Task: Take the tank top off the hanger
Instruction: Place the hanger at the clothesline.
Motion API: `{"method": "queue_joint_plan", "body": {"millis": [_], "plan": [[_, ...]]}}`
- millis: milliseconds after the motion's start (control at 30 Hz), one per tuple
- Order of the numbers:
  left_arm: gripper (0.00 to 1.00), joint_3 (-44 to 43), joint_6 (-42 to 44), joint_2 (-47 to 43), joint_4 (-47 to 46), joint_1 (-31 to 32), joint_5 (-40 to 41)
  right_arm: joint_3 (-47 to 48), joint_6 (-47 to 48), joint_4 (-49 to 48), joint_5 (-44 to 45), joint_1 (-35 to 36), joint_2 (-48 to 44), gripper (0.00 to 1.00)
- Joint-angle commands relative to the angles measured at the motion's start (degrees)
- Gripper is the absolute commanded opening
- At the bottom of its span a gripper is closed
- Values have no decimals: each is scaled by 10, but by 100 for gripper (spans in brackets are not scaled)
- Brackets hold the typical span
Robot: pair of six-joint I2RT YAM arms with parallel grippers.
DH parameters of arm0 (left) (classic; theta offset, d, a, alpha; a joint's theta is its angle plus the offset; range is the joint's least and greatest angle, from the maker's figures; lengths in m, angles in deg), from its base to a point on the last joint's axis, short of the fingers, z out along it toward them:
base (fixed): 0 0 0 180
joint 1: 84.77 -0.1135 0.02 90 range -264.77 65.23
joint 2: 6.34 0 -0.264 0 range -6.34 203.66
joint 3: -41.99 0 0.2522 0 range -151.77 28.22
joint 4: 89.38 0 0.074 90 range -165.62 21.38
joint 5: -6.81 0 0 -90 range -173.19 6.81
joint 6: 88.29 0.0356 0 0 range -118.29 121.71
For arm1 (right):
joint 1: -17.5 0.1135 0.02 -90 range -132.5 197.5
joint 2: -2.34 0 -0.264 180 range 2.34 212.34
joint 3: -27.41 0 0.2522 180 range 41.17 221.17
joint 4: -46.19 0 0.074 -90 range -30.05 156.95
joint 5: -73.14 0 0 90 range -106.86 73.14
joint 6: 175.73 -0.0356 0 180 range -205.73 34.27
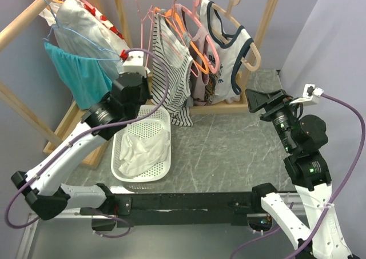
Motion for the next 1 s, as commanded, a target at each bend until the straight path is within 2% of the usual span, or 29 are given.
{"method": "queue_joint_plan", "body": {"millis": [0, 67, 267, 467, 667, 733, 767, 967], "plan": [[1, -54, 25, 32, -47, -18, 4, 10, 18, -32, -33, -10, 14, 87], [1, -64, 30, 54, -47, -29, 5, 13, 24, -32, -43, -14, 21, 87], [1, -99, 14, 92, -32, -94, -75, 14, 30, -37, -60, -32, 37, 87], [1, -122, 14, 121, -25, -121, -114, 16, 33, -40, -72, -46, 42, 87], [1, -96, 5, 108, -25, -125, -120, 14, 31, -43, -85, -53, 45, 87], [14, -67, -3, 94, -36, -125, -122, 16, 33, -46, -91, -53, 47, 87], [16, -57, -6, 78, -40, -125, -123, 17, 33, -47, -94, -53, 50, 87], [17, -23, -15, 52, -35, -125, -112, 35, 43, -53, -123, -53, 67, 87]]}}
